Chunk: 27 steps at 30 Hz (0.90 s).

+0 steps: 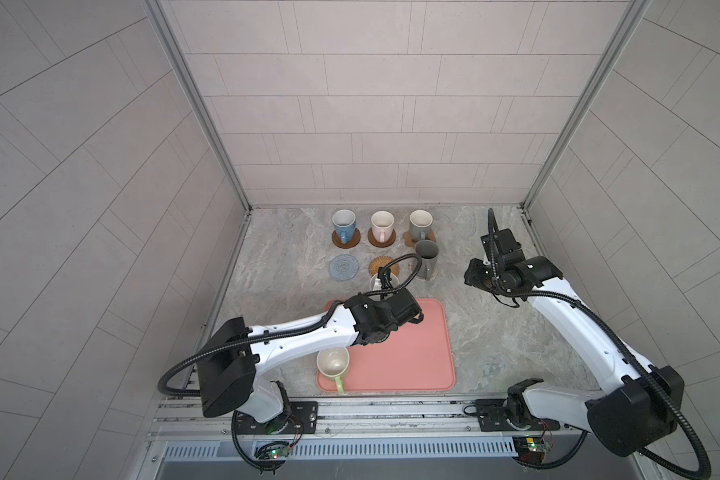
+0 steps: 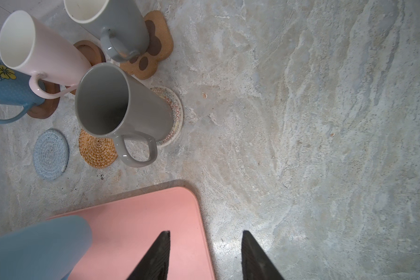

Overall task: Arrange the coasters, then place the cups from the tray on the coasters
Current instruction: 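Lift the white mug with left gripper and carry it toward the coasters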

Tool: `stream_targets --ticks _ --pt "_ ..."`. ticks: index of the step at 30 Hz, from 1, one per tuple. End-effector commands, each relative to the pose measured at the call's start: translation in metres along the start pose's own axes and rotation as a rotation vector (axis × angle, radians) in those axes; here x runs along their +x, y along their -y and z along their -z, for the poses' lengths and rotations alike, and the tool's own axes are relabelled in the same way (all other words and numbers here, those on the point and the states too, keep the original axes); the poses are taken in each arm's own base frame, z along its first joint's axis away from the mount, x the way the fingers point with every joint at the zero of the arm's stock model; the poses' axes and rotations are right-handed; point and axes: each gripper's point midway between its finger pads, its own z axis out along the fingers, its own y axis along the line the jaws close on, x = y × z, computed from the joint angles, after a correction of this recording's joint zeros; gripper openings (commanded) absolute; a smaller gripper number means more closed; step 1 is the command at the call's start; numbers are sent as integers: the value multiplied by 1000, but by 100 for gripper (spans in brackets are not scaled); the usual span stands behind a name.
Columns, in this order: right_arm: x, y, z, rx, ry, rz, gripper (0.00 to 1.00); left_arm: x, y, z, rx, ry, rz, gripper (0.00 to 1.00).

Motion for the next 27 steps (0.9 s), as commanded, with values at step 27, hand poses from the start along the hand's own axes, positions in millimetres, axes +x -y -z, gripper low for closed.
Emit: stream_targets --ticks 27 --pt "13 7 6 0 -34 3 50 -107 -6 -78 -77 141 203 4"
